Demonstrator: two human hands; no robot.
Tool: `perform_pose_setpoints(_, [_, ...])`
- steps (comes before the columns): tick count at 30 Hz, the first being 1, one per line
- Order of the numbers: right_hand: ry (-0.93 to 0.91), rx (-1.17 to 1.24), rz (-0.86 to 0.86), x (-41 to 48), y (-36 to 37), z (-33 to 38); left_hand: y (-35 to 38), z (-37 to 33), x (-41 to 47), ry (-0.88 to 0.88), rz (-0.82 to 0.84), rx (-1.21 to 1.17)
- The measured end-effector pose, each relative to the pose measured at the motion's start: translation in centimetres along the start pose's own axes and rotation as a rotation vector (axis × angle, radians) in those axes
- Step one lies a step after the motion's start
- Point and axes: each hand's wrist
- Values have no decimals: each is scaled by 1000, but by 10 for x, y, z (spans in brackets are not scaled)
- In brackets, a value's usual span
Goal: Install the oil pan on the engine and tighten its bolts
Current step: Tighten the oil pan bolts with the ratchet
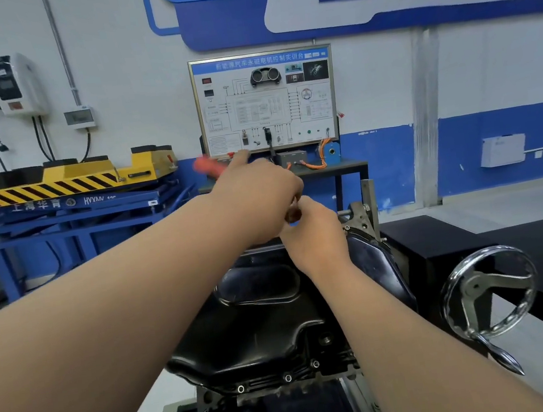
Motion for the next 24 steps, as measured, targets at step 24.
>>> perform_pose_setpoints(24, [-20, 31, 24, -1, 0, 1, 3, -2, 1, -34, -104, 19])
Point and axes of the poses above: each hand's wrist, its own x-axis towards the middle knuckle, its own y-axis out of the palm, z = x × y, and after that the axes turned 15 degrees about y, right-handed
